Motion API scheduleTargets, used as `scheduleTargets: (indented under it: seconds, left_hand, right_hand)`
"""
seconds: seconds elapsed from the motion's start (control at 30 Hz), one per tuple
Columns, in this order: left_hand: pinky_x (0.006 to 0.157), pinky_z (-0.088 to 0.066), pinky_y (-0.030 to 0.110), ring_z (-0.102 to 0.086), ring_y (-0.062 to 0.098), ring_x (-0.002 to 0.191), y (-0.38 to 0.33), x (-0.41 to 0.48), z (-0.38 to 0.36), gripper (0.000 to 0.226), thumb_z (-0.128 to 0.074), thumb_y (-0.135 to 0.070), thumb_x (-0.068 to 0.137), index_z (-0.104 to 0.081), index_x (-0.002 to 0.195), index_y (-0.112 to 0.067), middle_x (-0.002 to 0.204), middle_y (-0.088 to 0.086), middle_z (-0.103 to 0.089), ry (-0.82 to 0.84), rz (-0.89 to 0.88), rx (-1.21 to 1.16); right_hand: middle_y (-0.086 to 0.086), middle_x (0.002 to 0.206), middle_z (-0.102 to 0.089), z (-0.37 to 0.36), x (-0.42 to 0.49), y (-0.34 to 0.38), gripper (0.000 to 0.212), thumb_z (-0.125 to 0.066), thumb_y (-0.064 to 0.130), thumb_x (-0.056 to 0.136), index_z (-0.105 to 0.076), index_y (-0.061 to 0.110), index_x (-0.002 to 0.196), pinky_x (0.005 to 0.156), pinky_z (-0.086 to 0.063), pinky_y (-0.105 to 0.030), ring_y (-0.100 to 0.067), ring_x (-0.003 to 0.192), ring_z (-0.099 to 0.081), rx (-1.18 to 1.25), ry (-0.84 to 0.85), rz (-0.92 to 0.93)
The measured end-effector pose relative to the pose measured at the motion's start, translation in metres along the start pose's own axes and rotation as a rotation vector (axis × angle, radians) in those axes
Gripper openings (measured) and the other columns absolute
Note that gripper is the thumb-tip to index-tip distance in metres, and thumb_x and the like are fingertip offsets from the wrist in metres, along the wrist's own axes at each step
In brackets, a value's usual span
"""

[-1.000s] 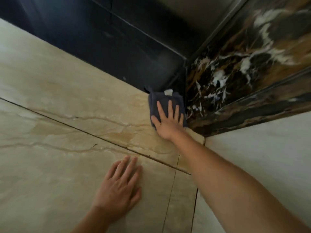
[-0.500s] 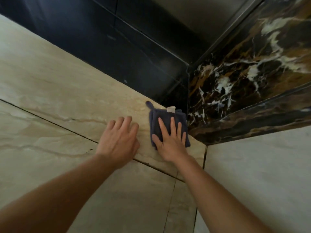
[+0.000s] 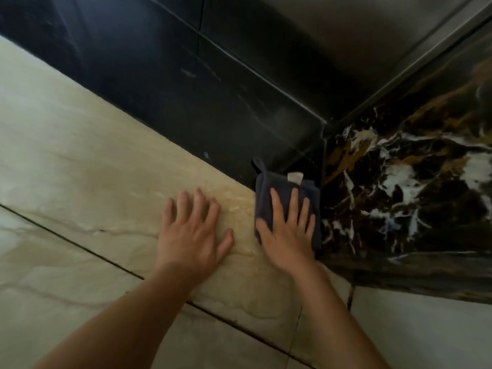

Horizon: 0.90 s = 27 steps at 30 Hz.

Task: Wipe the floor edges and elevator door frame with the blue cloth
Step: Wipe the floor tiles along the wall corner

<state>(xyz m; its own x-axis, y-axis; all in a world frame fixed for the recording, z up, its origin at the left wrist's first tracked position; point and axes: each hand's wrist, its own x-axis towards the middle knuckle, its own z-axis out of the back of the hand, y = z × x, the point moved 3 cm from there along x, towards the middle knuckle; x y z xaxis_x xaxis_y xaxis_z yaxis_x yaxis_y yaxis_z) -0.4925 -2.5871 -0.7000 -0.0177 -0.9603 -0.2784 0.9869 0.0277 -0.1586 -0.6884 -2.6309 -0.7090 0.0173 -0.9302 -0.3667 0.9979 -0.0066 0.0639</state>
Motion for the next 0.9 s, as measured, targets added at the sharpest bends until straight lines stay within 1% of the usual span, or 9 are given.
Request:
scheduleTargets:
  seconds: [0.07, 0.13, 0.23, 0.33, 0.47, 0.63, 0.7, 0.77, 0.9]
  left_hand:
    - [0.11, -0.021, 0.057, -0.032, 0.043, 0.136, 0.0, 0.0, -0.003, 0.079, -0.018, -0.072, 0.088, -0.04, 0.14, -0.017, 0.149, 0.021, -0.037, -0.018, 0.007, -0.021]
    - [0.107, -0.028, 0.059, -0.04, 0.045, 0.13, -0.001, 0.001, 0.0, 0.075, -0.026, -0.069, 0.089, -0.048, 0.134, -0.015, 0.143, 0.023, -0.045, -0.026, -0.013, -0.028]
    - [0.108, -0.028, 0.059, -0.037, 0.046, 0.132, -0.002, -0.002, 0.002, 0.074, -0.024, -0.068, 0.09, -0.043, 0.137, -0.015, 0.145, 0.023, -0.041, -0.027, -0.037, -0.031]
    - [0.112, -0.021, 0.057, -0.026, 0.044, 0.139, -0.002, -0.001, 0.003, 0.077, -0.018, -0.069, 0.09, -0.033, 0.144, -0.016, 0.151, 0.021, -0.031, -0.015, -0.04, -0.031]
    - [0.115, -0.016, 0.054, -0.021, 0.041, 0.142, 0.0, -0.002, 0.008, 0.08, -0.014, -0.07, 0.088, -0.031, 0.147, -0.019, 0.155, 0.018, -0.025, 0.007, -0.027, -0.058]
    - [0.104, -0.033, 0.057, -0.043, 0.047, 0.128, -0.001, -0.001, 0.016, 0.076, -0.028, -0.066, 0.085, -0.054, 0.133, -0.013, 0.142, 0.023, -0.046, 0.021, 0.011, -0.082]
    - [0.104, -0.032, 0.056, -0.043, 0.046, 0.129, -0.001, 0.0, 0.013, 0.077, -0.029, -0.068, 0.085, -0.053, 0.134, -0.015, 0.143, 0.022, -0.046, 0.019, 0.015, -0.053]
    - [0.103, -0.031, 0.055, -0.043, 0.045, 0.128, -0.001, 0.001, 0.006, 0.077, -0.031, -0.07, 0.085, -0.053, 0.133, -0.014, 0.142, 0.023, -0.047, -0.026, 0.01, -0.038]
    - [0.102, -0.027, 0.056, -0.039, 0.047, 0.126, 0.0, 0.001, -0.006, 0.075, -0.027, -0.068, 0.087, -0.048, 0.131, -0.012, 0.14, 0.025, -0.045, -0.111, -0.039, -0.044]
  right_hand:
    - [0.002, 0.156, 0.035, -0.015, -0.033, -0.002, 0.071, 0.009, 0.077, 0.077, 0.033, 0.051, 0.138, 0.112, 0.022, -0.046, -0.024, 0.141, 0.034, -0.012, -0.001, 0.0]
    - [0.002, 0.157, 0.033, -0.012, -0.022, -0.005, 0.072, 0.005, 0.078, 0.076, 0.032, 0.051, 0.138, 0.111, 0.022, -0.046, -0.025, 0.142, 0.033, -0.019, -0.004, -0.026]
    - [-0.002, 0.159, 0.029, 0.018, 0.051, -0.005, 0.075, -0.004, 0.075, 0.077, 0.023, 0.05, 0.143, 0.114, 0.016, -0.052, -0.03, 0.144, 0.027, -0.011, -0.038, -0.073]
    - [-0.004, 0.16, 0.026, 0.051, 0.134, -0.01, 0.073, -0.013, 0.072, 0.084, 0.015, 0.048, 0.146, 0.114, 0.013, -0.055, -0.034, 0.145, 0.025, 0.02, 0.019, -0.12]
    - [-0.002, 0.16, 0.025, 0.074, 0.176, -0.012, 0.072, -0.015, 0.072, 0.086, 0.013, 0.049, 0.147, 0.115, 0.011, -0.053, -0.033, 0.145, 0.024, 0.039, 0.066, -0.116]
    - [0.002, 0.16, 0.027, 0.047, 0.11, -0.014, 0.067, -0.009, 0.071, 0.087, 0.019, 0.051, 0.144, 0.116, 0.013, -0.048, -0.026, 0.145, 0.025, 0.026, 0.01, -0.013]
    - [0.005, 0.156, 0.034, 0.017, 0.045, -0.012, 0.066, -0.002, 0.073, 0.085, 0.025, 0.052, 0.142, 0.114, 0.018, -0.045, -0.022, 0.144, 0.029, 0.024, -0.047, 0.025]
    - [0.007, 0.156, 0.034, -0.008, -0.01, -0.011, 0.067, 0.002, 0.075, 0.084, 0.021, 0.051, 0.144, 0.113, 0.02, -0.043, -0.021, 0.144, 0.028, -0.002, -0.08, 0.024]
    - [0.002, 0.16, 0.024, 0.004, 0.012, -0.012, 0.069, -0.002, 0.076, 0.083, 0.024, 0.053, 0.141, 0.113, 0.017, -0.047, -0.026, 0.145, 0.024, -0.045, -0.071, 0.001]
